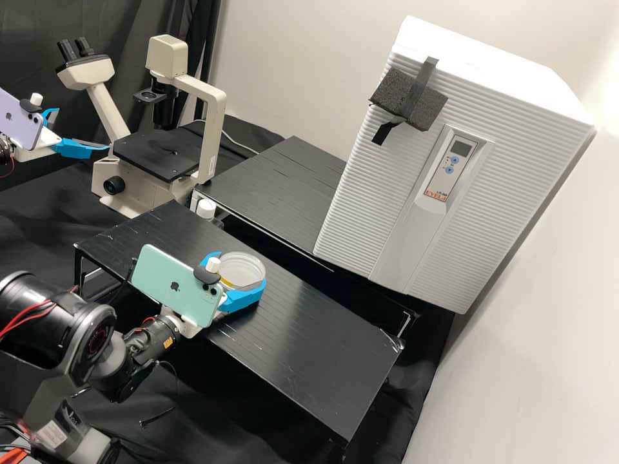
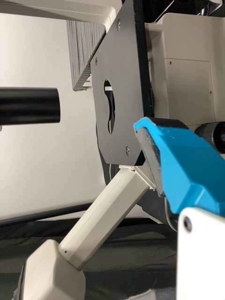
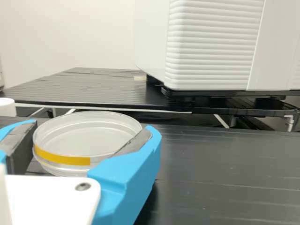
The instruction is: Open the petri dish lid.
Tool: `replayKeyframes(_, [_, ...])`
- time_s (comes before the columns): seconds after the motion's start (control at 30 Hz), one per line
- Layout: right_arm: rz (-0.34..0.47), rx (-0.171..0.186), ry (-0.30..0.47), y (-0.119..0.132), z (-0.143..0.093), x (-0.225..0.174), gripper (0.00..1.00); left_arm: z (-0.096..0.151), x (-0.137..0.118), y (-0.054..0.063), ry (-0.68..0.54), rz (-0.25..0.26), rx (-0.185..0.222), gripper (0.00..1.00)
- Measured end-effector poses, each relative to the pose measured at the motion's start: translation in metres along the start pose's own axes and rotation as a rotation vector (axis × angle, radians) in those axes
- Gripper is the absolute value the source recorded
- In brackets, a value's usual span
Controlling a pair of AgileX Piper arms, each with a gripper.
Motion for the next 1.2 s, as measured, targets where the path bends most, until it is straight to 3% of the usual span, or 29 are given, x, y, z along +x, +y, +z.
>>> replayKeyframes(0.2, [0.019,0.023,-0.008,-0.001,-0.005,-0.003,0.00,0.000,0.000,0.000,0.000,0.000,0.000,1.00])
replayKeyframes(0.57, [-0.009,0.009,-0.084,-0.004,-0.009,-0.013,0.00,0.000,0.000,0.000,0.000,0.000,0.000,1.00])
replayKeyframes(0.77, [-0.012,0.000,-0.089,-0.011,-0.016,-0.018,0.00,0.000,0.000,0.000,0.000,0.000,0.000,1.00])
replayKeyframes(0.8, [-0.012,0.000,-0.092,-0.012,-0.016,-0.019,1.00,0.000,0.000,0.000,0.000,0.000,0.000,1.00])
replayKeyframes(1.2, [-0.005,-0.011,-0.095,-0.019,-0.022,-0.025,1.00,0.000,0.000,0.000,0.000,0.000,0.000,1.00])
